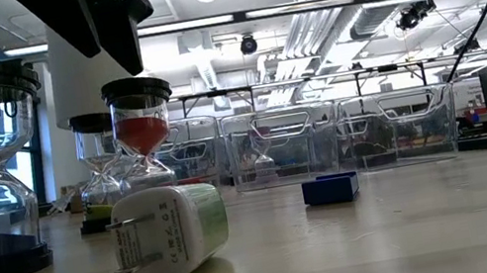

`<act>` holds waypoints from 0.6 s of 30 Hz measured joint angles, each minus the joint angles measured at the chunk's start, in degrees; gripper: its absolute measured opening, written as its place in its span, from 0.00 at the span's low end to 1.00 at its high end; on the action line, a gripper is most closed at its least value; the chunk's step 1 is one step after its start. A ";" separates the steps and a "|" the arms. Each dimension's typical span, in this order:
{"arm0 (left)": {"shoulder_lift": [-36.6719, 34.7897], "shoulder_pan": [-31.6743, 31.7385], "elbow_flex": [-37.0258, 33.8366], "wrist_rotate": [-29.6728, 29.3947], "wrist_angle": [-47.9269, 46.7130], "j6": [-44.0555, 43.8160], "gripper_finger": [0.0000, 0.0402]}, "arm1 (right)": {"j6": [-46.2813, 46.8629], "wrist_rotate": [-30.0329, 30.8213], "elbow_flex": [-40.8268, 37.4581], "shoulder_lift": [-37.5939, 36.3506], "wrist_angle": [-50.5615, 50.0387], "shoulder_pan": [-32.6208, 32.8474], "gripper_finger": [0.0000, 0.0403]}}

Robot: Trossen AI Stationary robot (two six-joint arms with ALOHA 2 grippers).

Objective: Pick & Place Office items
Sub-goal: Put the yellow hourglass into the middle transparent bin

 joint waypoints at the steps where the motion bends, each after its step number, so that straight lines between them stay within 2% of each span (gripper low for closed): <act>1: 0.00 0.00 -0.02 0.00 -0.01 0.00 0.70 | 0.00 -0.03 0.00 0.00 0.00 0.00 0.64; 18: 0.00 0.00 -0.02 0.02 0.00 0.00 0.70 | -2.87 -0.85 -0.07 3.61 -0.48 0.00 0.64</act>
